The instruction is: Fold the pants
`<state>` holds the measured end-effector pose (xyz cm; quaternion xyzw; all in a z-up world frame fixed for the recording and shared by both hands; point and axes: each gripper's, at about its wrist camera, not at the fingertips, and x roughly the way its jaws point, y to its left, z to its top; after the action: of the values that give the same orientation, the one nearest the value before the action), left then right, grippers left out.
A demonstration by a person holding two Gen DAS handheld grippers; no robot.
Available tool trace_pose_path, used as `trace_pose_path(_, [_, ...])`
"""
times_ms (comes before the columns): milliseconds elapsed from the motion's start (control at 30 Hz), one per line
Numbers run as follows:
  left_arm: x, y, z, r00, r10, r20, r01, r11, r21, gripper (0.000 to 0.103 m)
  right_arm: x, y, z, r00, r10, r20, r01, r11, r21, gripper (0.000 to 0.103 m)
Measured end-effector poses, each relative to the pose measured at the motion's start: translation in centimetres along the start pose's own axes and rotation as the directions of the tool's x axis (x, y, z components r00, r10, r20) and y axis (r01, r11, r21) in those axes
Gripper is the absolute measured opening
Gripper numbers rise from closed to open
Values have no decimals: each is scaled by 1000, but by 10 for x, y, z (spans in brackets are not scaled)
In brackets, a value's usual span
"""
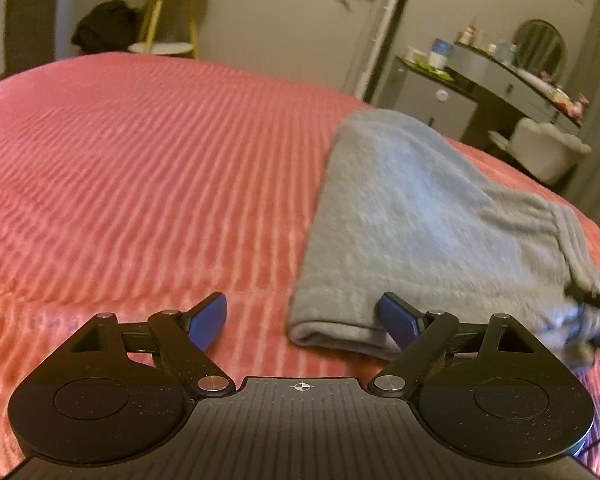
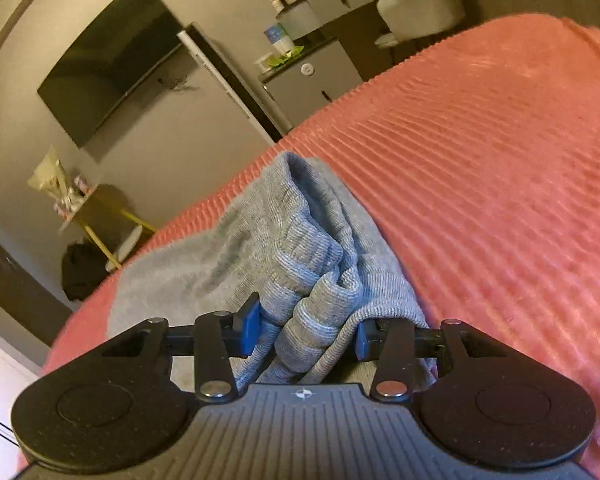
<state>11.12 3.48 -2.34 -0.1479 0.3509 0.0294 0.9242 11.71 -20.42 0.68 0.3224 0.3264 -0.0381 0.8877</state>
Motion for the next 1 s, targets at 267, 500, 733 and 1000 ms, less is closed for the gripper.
trace_pose_path(267, [3,28,7,999,25,-22,-29,985,-171,88,-29,-40,7,995,75,-59,-65,984,163,61])
trace_pose_path(500, [-5,23,5,1000,-8,18,10,991,-132,86,-57,-47,-1,995,98,12,-99,977,187,65])
trace_pose_path(733, [-9,-4,2,998,2,56,-3,1000,30,87,-62,-1,0,980,192,59,-188,980,-66,64])
trace_pose_path(1000, [9,-35,50,989,27,148,-51,986,156,86,-18,64,-26,966,-12,260,149,844,-514,45])
